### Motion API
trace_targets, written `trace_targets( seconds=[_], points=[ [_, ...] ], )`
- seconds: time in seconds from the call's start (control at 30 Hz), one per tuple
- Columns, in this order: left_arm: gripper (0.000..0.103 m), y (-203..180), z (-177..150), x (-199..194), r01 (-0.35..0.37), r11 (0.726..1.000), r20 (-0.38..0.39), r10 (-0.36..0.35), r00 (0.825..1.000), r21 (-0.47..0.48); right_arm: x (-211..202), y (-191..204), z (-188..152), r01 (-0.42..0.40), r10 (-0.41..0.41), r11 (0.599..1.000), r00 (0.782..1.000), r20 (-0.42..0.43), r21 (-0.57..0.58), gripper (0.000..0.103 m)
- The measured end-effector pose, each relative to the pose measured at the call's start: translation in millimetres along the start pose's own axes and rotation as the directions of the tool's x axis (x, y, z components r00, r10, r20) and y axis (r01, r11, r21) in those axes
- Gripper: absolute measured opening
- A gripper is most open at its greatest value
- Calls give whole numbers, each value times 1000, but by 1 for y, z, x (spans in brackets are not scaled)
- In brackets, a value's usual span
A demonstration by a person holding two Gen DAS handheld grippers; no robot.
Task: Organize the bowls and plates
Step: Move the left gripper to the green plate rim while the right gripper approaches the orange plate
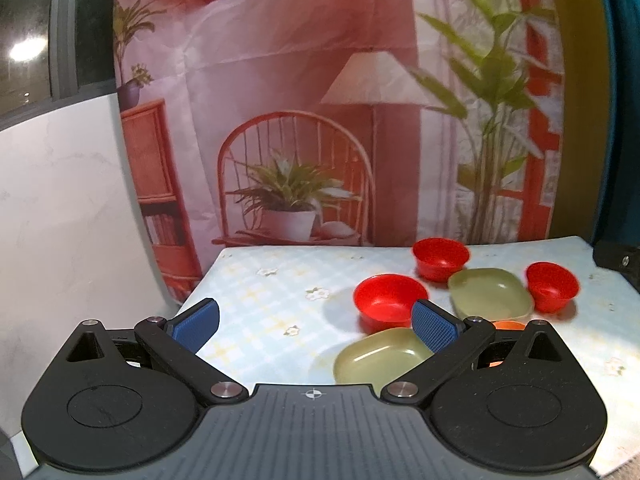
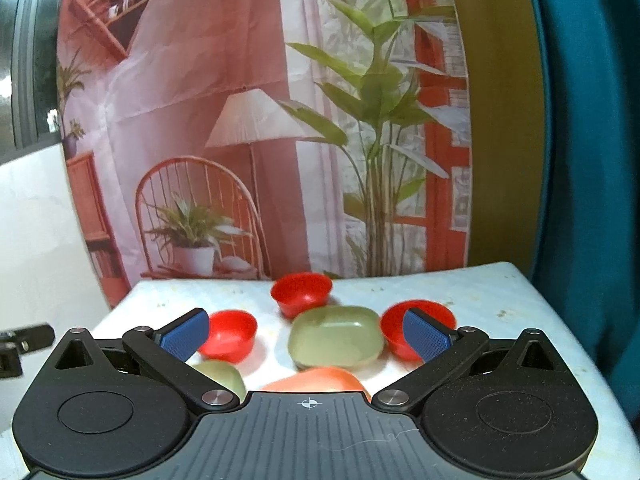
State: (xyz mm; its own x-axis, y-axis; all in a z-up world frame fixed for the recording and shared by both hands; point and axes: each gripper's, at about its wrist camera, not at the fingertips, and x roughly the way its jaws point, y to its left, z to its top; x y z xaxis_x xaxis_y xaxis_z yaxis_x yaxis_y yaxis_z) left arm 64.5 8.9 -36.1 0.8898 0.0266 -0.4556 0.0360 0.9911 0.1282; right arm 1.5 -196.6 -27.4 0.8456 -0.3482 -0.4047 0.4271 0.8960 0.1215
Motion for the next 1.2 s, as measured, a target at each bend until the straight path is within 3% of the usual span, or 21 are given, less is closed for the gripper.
trace_targets(
  seconds=[0.27, 0.53, 0.6, 0.73, 0.93, 1.03, 1.1, 1.2],
  points=[
    [102, 4, -13, 47, -27, 998, -37, 25, 999, -55, 68, 11, -18, 13, -13, 999, 1000, -3, -51, 103],
    [102, -7, -35, 93, -61, 998, -89, 59, 994, -30, 118, 20, -61, -14, 1, 996, 990, -140, -92, 103],
    [102, -10, -42, 106, -41, 999, -127, 37, 991, -29, 121, 19, -73, -43, 31, 997, 986, -165, -71, 103],
    [102, -9, -58, 127, 66, 994, -204, -83, 975, -90, 122, 16, -87, -48, 34, 996, 981, -190, -70, 103],
    [102, -8, -78, 147, 50, 994, -280, -77, 957, -102, 129, 16, -96, -72, 50, 993, 975, -217, -97, 102],
    [97, -6, -83, 152, 66, 992, -313, -97, 945, -110, 132, 17, -98, -78, 53, 992, 972, -229, -100, 98],
    [88, -6, -85, 154, 83, 990, -329, -116, 937, -112, 134, 17, -99, -78, 52, 992, 971, -235, -103, 97],
    [85, -4, -91, 154, 105, 986, -346, -145, 927, -131, 136, 18, -101, -84, 56, 991, 967, -248, -104, 93]
  ],
)
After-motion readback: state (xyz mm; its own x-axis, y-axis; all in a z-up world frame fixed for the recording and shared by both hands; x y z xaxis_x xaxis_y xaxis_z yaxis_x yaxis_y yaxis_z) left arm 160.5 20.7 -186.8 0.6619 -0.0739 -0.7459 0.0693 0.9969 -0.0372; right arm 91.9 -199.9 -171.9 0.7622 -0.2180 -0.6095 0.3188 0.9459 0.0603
